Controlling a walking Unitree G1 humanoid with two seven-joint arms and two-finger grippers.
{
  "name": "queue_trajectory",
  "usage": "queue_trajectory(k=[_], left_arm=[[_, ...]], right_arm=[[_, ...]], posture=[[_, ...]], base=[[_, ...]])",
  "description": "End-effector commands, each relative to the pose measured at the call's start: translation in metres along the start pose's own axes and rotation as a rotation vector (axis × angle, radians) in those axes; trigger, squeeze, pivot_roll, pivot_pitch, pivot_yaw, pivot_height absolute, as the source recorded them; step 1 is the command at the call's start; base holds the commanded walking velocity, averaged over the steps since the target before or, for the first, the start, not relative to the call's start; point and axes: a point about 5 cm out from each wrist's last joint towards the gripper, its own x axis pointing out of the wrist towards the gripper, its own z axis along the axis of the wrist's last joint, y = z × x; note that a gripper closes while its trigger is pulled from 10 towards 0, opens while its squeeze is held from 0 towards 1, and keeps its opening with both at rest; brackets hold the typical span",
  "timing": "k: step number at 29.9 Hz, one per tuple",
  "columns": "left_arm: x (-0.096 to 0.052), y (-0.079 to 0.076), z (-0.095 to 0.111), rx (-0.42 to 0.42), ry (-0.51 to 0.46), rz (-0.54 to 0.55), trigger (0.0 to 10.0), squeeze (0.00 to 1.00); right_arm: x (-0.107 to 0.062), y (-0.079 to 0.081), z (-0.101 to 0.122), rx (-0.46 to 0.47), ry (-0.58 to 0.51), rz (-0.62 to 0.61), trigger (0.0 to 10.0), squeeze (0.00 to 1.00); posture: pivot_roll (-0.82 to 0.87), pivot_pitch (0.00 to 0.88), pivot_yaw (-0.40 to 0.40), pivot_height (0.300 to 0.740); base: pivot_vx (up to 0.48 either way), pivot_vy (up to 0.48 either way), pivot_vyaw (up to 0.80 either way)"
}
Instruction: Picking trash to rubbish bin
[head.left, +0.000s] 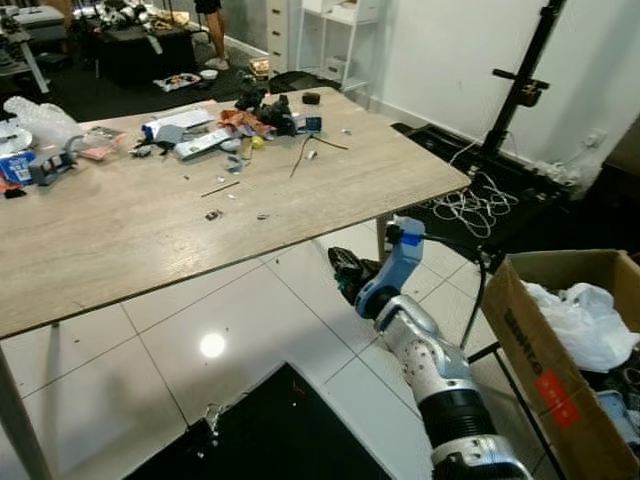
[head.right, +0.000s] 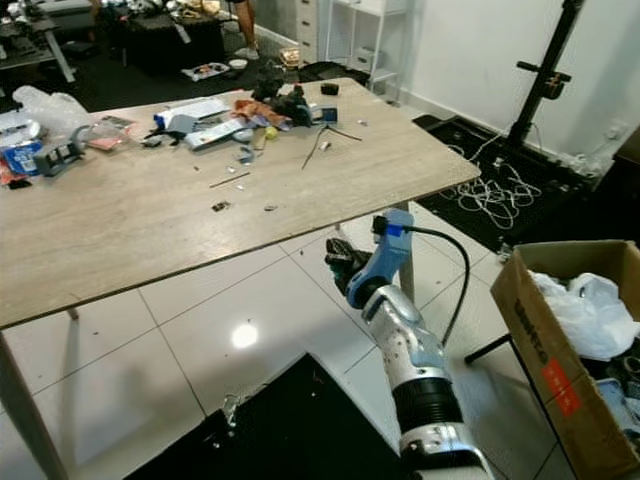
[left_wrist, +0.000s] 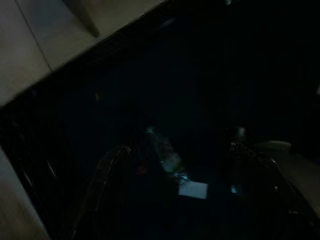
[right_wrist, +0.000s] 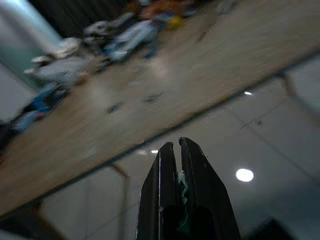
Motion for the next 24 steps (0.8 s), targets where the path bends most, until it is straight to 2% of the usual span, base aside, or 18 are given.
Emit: queue_trajectory(k=[1, 8, 19, 24], left_arm=[[-0.001, -0.002, -0.007, -0.004, 0.024, -0.010, 10.0, 0.00], [-0.002, -0.001, -0.009, -0.008, 0.030, -0.014, 10.0, 0.00], [0.000, 0.000, 0.000, -0.022, 0.000, -0.037, 10.0, 0.00], [0.002, -0.008, 0.013, -0.036, -0.034, -0.066, 10.0, 0.00]], right_arm=[[-0.003, -0.011, -0.002, -0.014, 0.002, -0.054, 10.0, 0.00], [-0.003, -0.022, 0.000, -0.039, -0.003, -0.136, 10.0, 0.00], [-0.006, -0.040, 0.005, -0.063, -0.020, -0.247, 10.0, 0.00], [-0.008, -0.047, 0.008, -0.071, -0.032, -0.296, 10.0, 0.00]], posture=[[-0.08, 0.173, 0.001, 0.740], [-0.08, 0.172, 0.010, 0.740], [-0.08, 0.169, 0.020, 0.740], [-0.09, 0.169, 0.021, 0.740]], base=[[0.000, 0.000, -0.80], [0.000, 0.000, 0.00], [0.000, 0.000, -0.80], [0.000, 0.000, -0.80]])
